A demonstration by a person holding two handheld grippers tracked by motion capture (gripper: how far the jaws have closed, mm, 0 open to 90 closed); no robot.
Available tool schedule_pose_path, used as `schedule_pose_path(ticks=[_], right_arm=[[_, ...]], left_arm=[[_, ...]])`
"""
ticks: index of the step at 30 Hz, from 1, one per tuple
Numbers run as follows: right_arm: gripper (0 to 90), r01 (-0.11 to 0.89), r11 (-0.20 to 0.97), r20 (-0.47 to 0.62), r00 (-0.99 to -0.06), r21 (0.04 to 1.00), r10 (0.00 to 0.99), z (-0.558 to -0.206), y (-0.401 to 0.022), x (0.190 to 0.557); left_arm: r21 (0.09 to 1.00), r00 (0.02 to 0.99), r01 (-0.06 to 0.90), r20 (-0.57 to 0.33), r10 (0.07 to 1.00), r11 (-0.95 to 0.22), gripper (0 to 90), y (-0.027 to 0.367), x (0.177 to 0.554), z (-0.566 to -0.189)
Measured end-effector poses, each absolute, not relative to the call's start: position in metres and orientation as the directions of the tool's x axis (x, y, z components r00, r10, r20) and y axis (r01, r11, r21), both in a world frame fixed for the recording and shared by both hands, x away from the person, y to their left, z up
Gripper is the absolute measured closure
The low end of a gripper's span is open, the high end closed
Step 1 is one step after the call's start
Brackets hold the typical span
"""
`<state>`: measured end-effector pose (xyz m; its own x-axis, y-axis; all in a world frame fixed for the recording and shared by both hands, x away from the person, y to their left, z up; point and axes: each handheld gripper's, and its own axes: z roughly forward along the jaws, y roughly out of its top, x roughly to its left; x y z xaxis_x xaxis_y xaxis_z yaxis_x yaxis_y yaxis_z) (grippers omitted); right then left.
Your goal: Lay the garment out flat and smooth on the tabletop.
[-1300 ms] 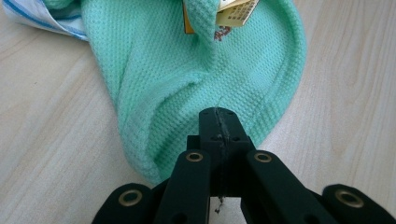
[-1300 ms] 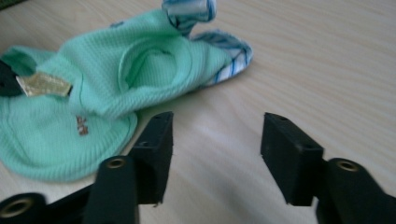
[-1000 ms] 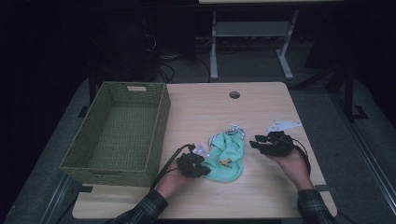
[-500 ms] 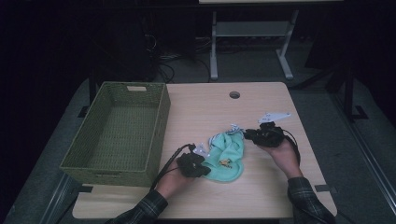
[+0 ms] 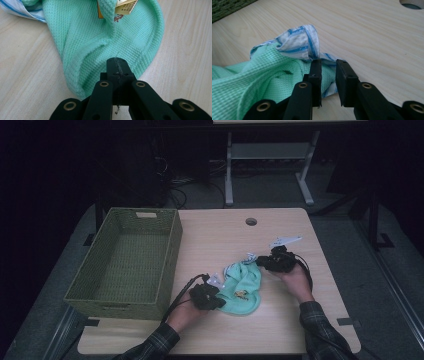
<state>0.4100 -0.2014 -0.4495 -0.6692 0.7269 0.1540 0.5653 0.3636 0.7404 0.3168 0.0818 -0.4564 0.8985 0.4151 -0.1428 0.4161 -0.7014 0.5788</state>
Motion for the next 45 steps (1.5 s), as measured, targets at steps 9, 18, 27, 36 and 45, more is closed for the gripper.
schedule_pose_path(ticks=[9,18,27,36,45], right_arm=[[71.3,0.580,0.396,0.148,-0.675,0.712,0.722,-0.466,-0.194,0.416],[85.3,0.576,0.432,0.120,-0.684,0.694,0.719,-0.472,-0.192,0.415],[89.2,0.561,0.416,0.107,-0.677,0.716,0.728,-0.464,-0.197,0.413],[89.5,0.560,0.392,0.096,-0.652,0.730,0.752,-0.457,-0.211,0.412],[89.8,0.591,0.356,0.098,-0.599,0.724,0.795,-0.462,-0.231,0.415]], left_arm=[[0.579,0.900,0.413,-0.138,0.414,-0.703,89.7,0.082,0.317,-0.456],[0.570,0.905,0.400,-0.125,0.406,-0.718,89.7,0.082,0.317,-0.456],[0.568,0.905,0.402,-0.128,0.406,-0.718,89.7,0.082,0.317,-0.456],[0.568,0.904,0.404,-0.127,0.409,-0.717,89.7,0.082,0.317,-0.456],[0.569,0.904,0.404,-0.126,0.409,-0.716,89.7,0.082,0.317,-0.456]])
